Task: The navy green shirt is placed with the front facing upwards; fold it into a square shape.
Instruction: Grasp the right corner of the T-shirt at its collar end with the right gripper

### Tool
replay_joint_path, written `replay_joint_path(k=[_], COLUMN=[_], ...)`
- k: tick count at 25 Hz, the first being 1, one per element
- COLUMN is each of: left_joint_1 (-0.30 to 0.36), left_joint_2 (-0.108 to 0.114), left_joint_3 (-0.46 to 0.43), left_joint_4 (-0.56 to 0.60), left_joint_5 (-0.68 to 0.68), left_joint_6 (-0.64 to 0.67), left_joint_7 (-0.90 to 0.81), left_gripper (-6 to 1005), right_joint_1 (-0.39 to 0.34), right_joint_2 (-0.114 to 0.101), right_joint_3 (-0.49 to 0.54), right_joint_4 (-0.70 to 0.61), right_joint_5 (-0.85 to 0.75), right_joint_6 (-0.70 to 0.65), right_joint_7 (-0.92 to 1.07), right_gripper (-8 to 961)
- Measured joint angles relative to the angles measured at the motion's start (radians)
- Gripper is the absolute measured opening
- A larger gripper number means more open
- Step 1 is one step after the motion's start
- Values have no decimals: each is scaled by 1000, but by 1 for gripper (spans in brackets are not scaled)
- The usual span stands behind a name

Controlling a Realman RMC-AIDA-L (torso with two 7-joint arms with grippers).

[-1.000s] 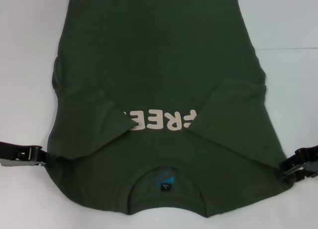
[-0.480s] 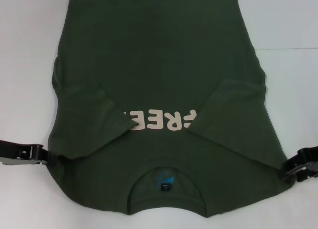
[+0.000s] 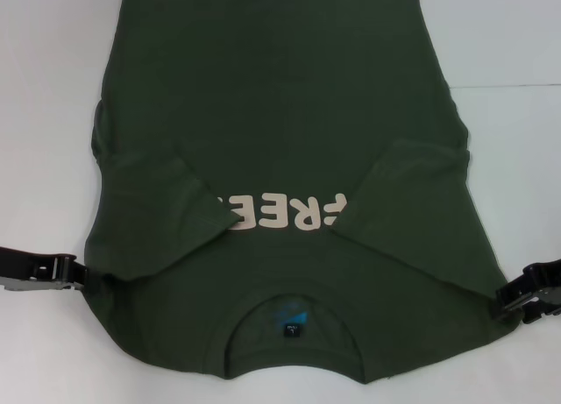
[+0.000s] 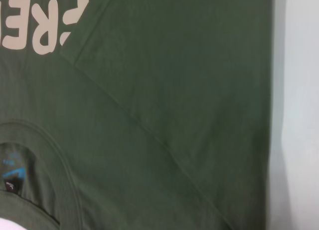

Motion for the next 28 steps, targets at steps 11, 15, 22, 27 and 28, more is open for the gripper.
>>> replay_joint_path(k=[11, 15, 22, 27, 28], left_joint_1=[-2, -2, -1, -1, -1], left_joint_2=[0, 1, 1, 2, 2], left_joint_3=[0, 0, 0, 0, 0], left_joint_4=[0, 0, 0, 0, 0], left_joint_5=[-14, -14, -14, -14, -14], left_joint_6=[-5, -6, -8, -8, -8], left_joint_7=[-3, -3, -1, 0, 0], left_gripper=[18, 18, 18, 18, 18], right_joint_1=[3, 4, 5, 11, 12], right_joint_2=[-1, 0, 5, 18, 19], right_joint_3=[0, -2, -2, -2, -3], right_joint_4=[3, 4, 5, -1, -2], right_joint_5=[-1, -9, -14, -32, -37], right_joint_6=[2, 3, 7, 9, 9], right_joint_7=[0, 0, 0, -8, -8], right_gripper=[540, 519, 483, 457, 452])
